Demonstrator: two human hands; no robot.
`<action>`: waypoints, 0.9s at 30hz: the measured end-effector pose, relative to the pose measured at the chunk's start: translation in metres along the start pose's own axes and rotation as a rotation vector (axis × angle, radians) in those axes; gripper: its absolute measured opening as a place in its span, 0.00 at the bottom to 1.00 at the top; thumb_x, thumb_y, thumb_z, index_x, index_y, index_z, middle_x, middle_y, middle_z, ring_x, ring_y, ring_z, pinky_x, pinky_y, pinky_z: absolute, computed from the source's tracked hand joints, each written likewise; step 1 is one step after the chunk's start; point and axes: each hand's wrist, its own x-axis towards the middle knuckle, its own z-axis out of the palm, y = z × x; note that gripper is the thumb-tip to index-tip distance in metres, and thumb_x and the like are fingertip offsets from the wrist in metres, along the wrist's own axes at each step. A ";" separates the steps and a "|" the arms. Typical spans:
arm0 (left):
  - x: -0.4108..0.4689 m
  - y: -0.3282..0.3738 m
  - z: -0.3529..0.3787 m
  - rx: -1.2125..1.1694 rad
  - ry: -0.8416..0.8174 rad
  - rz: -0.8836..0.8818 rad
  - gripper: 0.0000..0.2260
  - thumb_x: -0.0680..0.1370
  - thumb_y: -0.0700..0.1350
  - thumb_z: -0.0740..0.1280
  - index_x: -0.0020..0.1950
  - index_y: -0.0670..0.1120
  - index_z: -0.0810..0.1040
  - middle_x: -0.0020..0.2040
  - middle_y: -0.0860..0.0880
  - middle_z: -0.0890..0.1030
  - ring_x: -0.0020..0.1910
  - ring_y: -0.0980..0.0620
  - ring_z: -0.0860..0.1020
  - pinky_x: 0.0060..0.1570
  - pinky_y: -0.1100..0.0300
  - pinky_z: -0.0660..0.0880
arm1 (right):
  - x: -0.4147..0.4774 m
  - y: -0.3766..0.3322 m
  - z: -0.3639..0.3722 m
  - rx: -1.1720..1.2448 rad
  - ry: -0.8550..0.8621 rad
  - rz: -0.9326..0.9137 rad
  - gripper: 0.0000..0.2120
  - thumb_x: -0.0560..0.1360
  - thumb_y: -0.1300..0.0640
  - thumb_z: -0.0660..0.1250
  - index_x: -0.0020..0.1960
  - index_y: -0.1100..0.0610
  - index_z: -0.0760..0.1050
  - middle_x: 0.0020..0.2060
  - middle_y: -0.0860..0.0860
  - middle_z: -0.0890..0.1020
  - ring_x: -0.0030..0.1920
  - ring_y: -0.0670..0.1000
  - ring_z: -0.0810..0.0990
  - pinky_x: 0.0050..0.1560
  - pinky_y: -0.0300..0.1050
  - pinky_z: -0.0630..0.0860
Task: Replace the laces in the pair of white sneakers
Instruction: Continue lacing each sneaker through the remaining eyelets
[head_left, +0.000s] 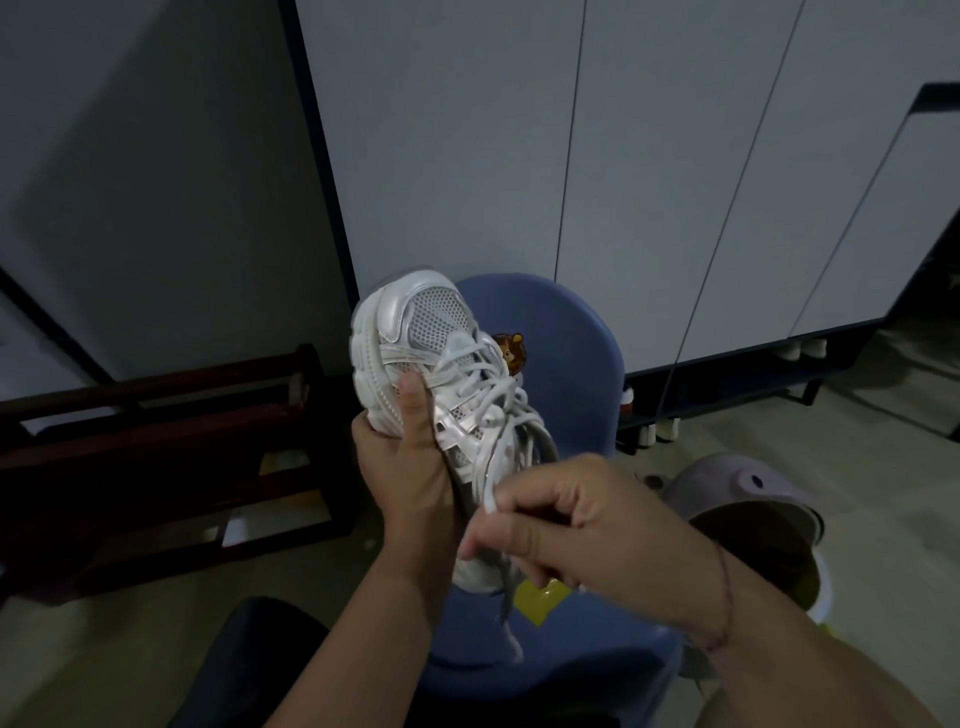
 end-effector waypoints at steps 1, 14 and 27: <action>0.000 0.000 0.000 -0.002 -0.007 -0.020 0.24 0.73 0.56 0.69 0.60 0.40 0.74 0.53 0.47 0.82 0.47 0.56 0.82 0.41 0.68 0.79 | -0.001 -0.001 -0.001 0.014 -0.005 0.029 0.10 0.76 0.55 0.64 0.38 0.48 0.80 0.26 0.54 0.74 0.23 0.42 0.68 0.27 0.33 0.66; -0.001 -0.001 -0.001 0.032 -0.081 -0.023 0.32 0.69 0.64 0.69 0.61 0.40 0.75 0.55 0.44 0.83 0.54 0.47 0.83 0.53 0.51 0.80 | 0.003 0.008 -0.002 0.152 0.221 0.101 0.17 0.74 0.49 0.61 0.41 0.61 0.80 0.20 0.51 0.70 0.20 0.44 0.64 0.23 0.33 0.64; 0.001 0.001 -0.001 -0.018 -0.282 -0.191 0.26 0.72 0.59 0.67 0.62 0.42 0.78 0.52 0.44 0.85 0.50 0.47 0.84 0.44 0.59 0.82 | 0.008 0.040 -0.026 -0.421 0.568 -0.060 0.08 0.70 0.60 0.74 0.45 0.49 0.80 0.36 0.46 0.74 0.36 0.47 0.74 0.38 0.35 0.71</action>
